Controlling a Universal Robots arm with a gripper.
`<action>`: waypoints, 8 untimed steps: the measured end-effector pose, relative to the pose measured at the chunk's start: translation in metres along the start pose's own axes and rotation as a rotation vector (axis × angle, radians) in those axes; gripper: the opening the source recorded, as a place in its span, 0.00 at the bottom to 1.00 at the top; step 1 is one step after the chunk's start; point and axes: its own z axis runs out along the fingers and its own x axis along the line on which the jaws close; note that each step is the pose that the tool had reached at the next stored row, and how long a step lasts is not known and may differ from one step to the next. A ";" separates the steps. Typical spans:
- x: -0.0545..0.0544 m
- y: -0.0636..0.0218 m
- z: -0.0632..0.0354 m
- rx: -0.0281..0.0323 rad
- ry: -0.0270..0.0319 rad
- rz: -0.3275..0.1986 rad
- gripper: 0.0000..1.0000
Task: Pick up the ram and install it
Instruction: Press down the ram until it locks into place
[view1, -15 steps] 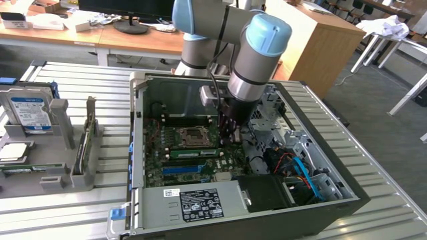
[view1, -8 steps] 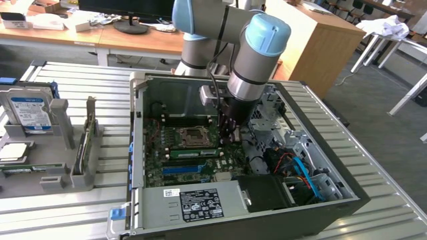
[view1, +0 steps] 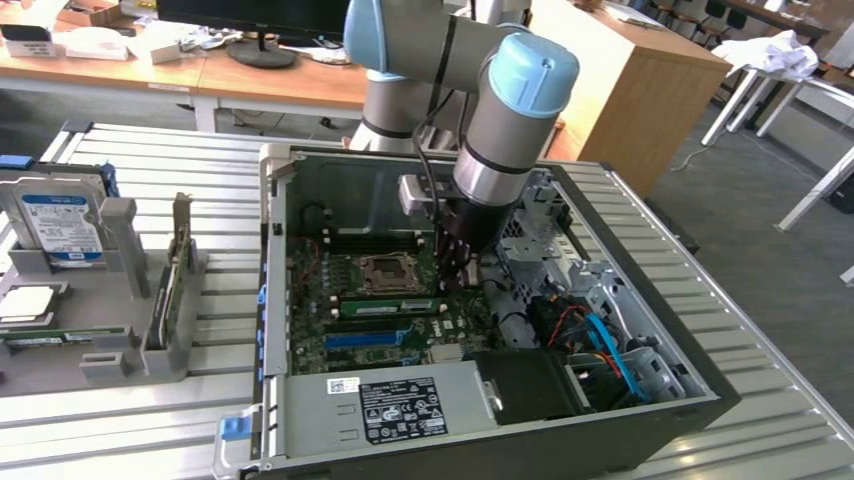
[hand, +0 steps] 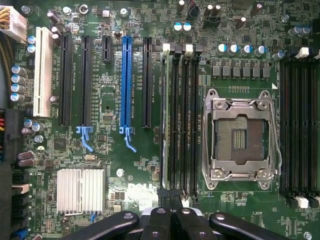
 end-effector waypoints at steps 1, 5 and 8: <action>0.000 0.0000 0.0000 0.0000 0.0000 0.000 0.11; 0.000 -0.0001 0.0017 0.0007 -0.0003 0.000 0.11; 0.000 -0.0001 0.0031 0.0016 0.0000 0.000 0.11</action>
